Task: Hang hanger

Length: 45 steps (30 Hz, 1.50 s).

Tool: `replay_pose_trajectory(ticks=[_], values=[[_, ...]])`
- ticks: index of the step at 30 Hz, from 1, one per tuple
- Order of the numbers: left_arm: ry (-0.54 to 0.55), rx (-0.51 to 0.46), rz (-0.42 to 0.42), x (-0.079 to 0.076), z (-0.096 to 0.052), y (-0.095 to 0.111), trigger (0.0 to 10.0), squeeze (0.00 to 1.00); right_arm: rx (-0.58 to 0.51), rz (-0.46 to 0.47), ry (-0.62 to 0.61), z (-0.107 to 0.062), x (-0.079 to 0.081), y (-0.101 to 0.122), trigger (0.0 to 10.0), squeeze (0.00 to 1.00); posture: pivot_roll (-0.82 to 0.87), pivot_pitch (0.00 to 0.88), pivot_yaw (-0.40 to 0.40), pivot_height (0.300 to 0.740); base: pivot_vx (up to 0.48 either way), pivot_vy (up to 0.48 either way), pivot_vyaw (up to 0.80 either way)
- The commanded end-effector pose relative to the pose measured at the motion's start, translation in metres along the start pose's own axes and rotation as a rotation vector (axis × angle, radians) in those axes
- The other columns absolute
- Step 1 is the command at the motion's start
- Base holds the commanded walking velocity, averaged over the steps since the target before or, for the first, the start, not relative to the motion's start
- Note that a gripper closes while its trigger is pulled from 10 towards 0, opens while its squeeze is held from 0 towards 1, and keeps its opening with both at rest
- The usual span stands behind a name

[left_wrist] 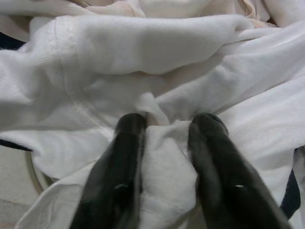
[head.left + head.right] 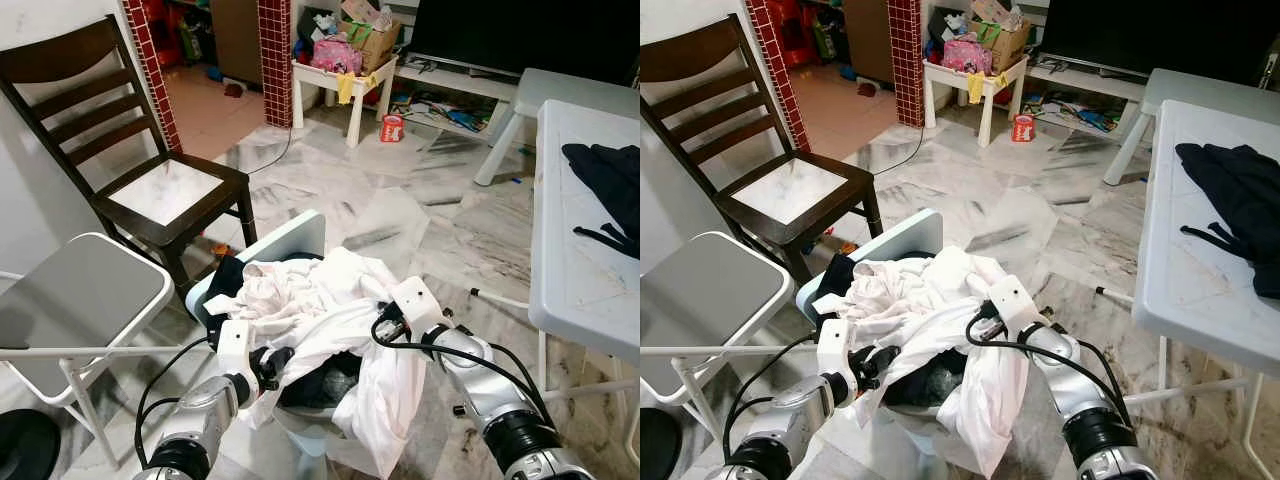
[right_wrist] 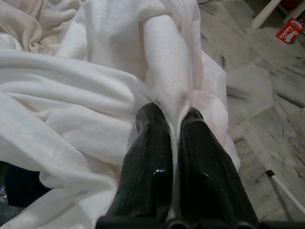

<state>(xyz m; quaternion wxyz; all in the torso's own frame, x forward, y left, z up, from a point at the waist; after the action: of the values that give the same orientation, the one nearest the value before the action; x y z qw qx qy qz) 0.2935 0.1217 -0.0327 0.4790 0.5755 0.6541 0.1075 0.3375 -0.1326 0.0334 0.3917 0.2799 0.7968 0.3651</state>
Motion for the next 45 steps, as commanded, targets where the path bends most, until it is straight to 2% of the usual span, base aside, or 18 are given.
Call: replay_pose_trajectory(ticks=[1,19,24,27,30,32,34,35,36,37,38,39,42,43,44,45], values=[[0.019,0.011,0.011,0.002,0.0,-0.001,0.0,0.0,-0.003,-0.009,-0.024,-0.001,-0.006,0.001,0.0,0.0,-0.12,0.023,-0.013,0.74,0.0,0.0,0.0],[0.045,-0.095,0.033,0.003,-0.001,0.013,0.0,0.0,-0.005,-0.007,-0.011,0.002,-0.001,0.004,0.0,0.0,-0.1,0.023,-0.023,0.74,0.0,0.0,0.0],[0.091,-0.185,0.049,0.009,-0.005,0.027,0.0,0.0,-0.009,-0.006,-0.01,0.002,-0.002,0.005,0.0,0.0,-0.09,0.016,-0.022,0.74,0.0,0.0,0.0],[0.129,-0.319,0.04,0.013,-0.011,0.048,0.0,0.0,-0.012,-0.006,-0.023,0.002,-0.005,0.005,0.0,0.0,-0.1,0.01,-0.02,0.74,0.0,0.0,0.0],[0.134,-0.349,0.045,0.012,-0.012,0.053,0.0,0.0,-0.015,-0.006,-0.03,0.002,-0.006,0.006,0.0,0.0,-0.1,0.007,-0.02,0.74,0.0,0.0,0.0],[0.14,-0.459,0.06,0.009,-0.018,0.073,0.0,0.0,-0.025,0.01,-0.024,0.002,-0.007,0.008,0.0,0.0,-0.1,0.0,-0.02,0.74,0.0,0.0,0.0],[0.124,-0.494,0.076,0.006,-0.02,0.081,0.0,0.0,-0.029,0.008,-0.02,0.002,-0.006,0.009,0.0,0.0,-0.1,0.0,-0.021,0.74,0.0,0.0,0.0],[0.1,-0.547,0.12,-0.001,-0.023,0.091,0.0,0.0,-0.038,0.013,-0.005,0.002,-0.005,0.01,0.0,0.0,-0.09,0.0,-0.023,0.74,0.0,0.0,0.0],[0.095,-0.559,0.131,-0.003,-0.024,0.093,0.0,0.0,-0.04,0.015,-0.001,0.002,-0.004,0.01,0.0,0.0,-0.09,0.0,-0.023,0.74,0.0,0.0,0.0],[0.068,-0.578,0.149,-0.009,-0.025,0.097,0.0,0.0,-0.043,0.01,0.003,0.002,-0.004,0.011,5.0,0.0,-0.09,0.0,-0.025,0.74,0.0,0.0,0.0],[0.049,-0.593,0.161,-0.013,-0.026,0.1,0.0,0.0,-0.048,0.006,0.009,0.002,-0.003,0.012,9.1,0.0,-0.09,0.0,-0.026,0.74,0.0,0.0,0.0],[0.027,-0.612,0.175,-0.018,-0.027,0.104,0.0,0.0,-0.058,0.008,0.021,0.001,-0.002,0.014,10.0,0.0,-0.09,0.0,-0.026,0.74,0.0,0.0,0.0],[-0.05,-0.674,0.206,-0.036,-0.033,0.116,0.0,0.0,-0.105,0.015,0.048,0.0,-0.003,0.022,10.0,0.0,-0.09,0.0,-0.026,0.74,0.0,0.0,0.0],[-0.081,-0.703,0.211,-0.044,-0.037,0.121,0.0,0.0,-0.132,0.022,0.065,-0.002,-0.004,0.026,10.0,0.64,-0.09,0.0,-0.026,0.74,0.0,0.0,0.0],[-0.101,-0.733,0.224,-0.051,-0.041,0.129,0.0,0.0,-0.168,0.042,0.084,-0.005,-0.006,0.031,10.0,1.0,-0.09,0.0,-0.026,0.74,0.0,0.0,0.0],[-0.105,-0.745,0.231,-0.054,-0.043,0.131,0.0,0.0,-0.182,0.049,0.091,-0.006,-0.007,0.033,10.0,1.0,-0.09,0.0,-0.026,0.74,0.0,0.0,0.0]])
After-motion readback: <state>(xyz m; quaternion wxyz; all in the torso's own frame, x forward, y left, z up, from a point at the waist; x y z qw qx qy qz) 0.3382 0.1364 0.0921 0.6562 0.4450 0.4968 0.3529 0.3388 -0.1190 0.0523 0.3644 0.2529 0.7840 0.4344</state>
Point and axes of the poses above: a point about 5 cm out from each wrist's last joint towards the gripper, its own z axis pointing out of the wrist towards the gripper, its own y axis along the axis of the wrist's last joint, x = y × z, the point moved 3 cm from there along z, pointing out of the wrist towards the gripper, and after that the axes turned 11 degrees about -z, right-handed, at the moved point
